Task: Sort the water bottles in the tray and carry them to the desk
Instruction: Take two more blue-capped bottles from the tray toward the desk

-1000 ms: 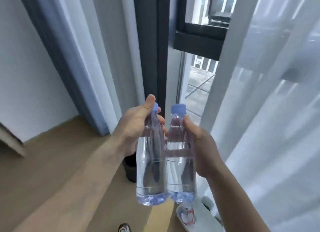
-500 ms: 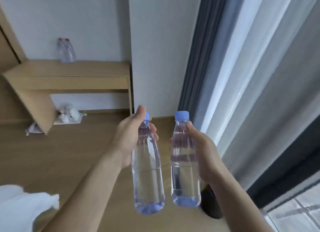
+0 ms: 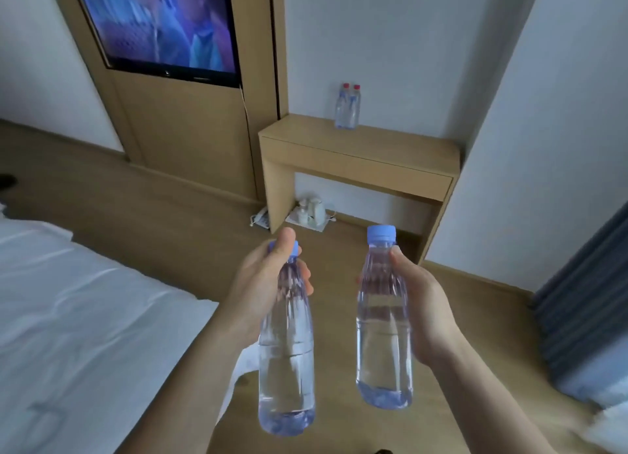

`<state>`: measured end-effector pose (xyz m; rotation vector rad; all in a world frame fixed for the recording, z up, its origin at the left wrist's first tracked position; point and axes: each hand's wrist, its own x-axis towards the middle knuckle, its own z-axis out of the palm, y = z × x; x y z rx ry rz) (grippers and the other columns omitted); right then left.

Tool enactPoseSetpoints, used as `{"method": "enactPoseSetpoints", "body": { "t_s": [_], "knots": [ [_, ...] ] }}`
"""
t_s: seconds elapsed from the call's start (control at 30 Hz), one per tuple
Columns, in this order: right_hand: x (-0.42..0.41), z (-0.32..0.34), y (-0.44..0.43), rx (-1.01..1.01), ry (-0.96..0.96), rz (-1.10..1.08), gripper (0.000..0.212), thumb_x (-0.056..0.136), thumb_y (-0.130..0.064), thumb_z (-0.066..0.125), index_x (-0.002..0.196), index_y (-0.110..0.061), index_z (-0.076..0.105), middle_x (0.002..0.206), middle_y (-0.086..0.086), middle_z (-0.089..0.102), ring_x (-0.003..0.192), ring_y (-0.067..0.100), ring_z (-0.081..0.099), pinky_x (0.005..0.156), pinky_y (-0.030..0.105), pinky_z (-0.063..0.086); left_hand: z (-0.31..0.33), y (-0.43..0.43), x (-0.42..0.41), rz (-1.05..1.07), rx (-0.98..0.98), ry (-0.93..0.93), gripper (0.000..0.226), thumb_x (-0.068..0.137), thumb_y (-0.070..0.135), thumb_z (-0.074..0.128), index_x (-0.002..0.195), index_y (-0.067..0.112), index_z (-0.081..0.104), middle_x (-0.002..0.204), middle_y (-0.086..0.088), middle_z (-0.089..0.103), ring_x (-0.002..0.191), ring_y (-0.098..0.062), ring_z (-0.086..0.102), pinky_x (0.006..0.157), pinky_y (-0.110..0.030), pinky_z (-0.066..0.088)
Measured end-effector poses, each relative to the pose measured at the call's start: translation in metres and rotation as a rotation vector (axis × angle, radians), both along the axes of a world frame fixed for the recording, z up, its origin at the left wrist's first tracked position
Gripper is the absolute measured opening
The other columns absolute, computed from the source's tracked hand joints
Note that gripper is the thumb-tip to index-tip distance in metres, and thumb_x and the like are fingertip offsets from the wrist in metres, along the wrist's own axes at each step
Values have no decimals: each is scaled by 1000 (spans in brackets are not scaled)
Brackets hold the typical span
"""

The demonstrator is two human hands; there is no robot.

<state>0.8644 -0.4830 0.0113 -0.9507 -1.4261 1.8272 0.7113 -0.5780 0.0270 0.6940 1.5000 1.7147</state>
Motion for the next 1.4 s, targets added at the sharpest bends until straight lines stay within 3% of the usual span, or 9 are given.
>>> {"method": "enactPoseSetpoints", "body": {
  "t_s": [0.17, 0.4, 0.53, 0.63, 0.73, 0.97, 1.13, 1.23, 1.4],
  "knots": [
    [-71, -11, 56, -32, 37, 104, 38, 77, -48, 49, 89, -14, 60, 82, 14, 57, 74, 27, 55, 66, 40, 49, -12, 41, -56, 83, -73, 69, 35, 92, 39, 46, 89, 5, 53, 53, -1, 60, 48, -19, 58, 59, -33, 48],
    [-184, -9, 175, 12, 96, 166, 46, 84, -52, 48, 77, -10, 65, 73, 9, 63, 71, 27, 57, 72, 43, 48, -2, 153, -143, 185, -78, 185, 30, 95, 33, 43, 90, 5, 52, 54, 1, 58, 47, -15, 56, 52, -22, 48],
    [-239, -1, 234, 41, 129, 179, 54, 81, -54, 48, 83, -3, 67, 75, 7, 62, 74, 22, 57, 79, 44, 49, 8, 210, -196, 227, -84, 215, 34, 93, 38, 44, 85, 6, 53, 54, 2, 60, 54, -19, 57, 65, -33, 46],
    [-267, 0, 277, 110, 91, 122, 56, 93, -47, 43, 87, 7, 55, 79, 9, 51, 75, 19, 47, 72, 28, 44, 4, 251, -230, 267, -93, 200, 33, 92, 41, 46, 79, 12, 55, 54, 3, 62, 59, -23, 58, 73, -41, 44],
    [-288, -5, 320, 90, 77, 101, 66, 85, -54, 46, 96, 10, 55, 82, 11, 53, 76, 22, 49, 76, 36, 46, -2, 300, -261, 232, -90, 171, 33, 92, 41, 46, 80, 11, 55, 53, 2, 62, 61, -25, 56, 73, -42, 43],
    [-339, -21, 427, 108, -6, -87, 37, 95, -37, 42, 84, -9, 64, 79, 3, 58, 64, 4, 55, 42, 10, 43, -21, 441, -332, 41, -13, 174, 31, 94, 35, 44, 77, 10, 51, 49, 3, 60, 53, -18, 54, 57, -27, 42],
    [-406, -15, 499, 108, -33, -244, 38, 93, -39, 46, 96, -5, 64, 88, 12, 58, 76, 16, 58, 63, 41, 59, -24, 543, -397, -151, 68, 181, 39, 84, 50, 46, 75, 12, 50, 54, -6, 61, 58, -22, 55, 63, -33, 41],
    [-439, -7, 535, 105, 2, -312, 32, 91, -39, 47, 93, -12, 65, 86, 10, 58, 75, 17, 58, 55, 31, 56, -19, 595, -436, -232, 63, 273, 48, 74, 60, 45, 76, 12, 51, 65, -13, 64, 59, -15, 54, 65, -30, 39],
    [-484, -10, 589, 128, 5, -348, 45, 80, -54, 54, 94, -12, 65, 86, 13, 58, 80, 22, 57, 58, 36, 55, -19, 663, -487, -276, 60, 298, 41, 87, 54, 46, 80, 14, 51, 78, -25, 64, 60, -16, 53, 58, -23, 40]
  ]
}}
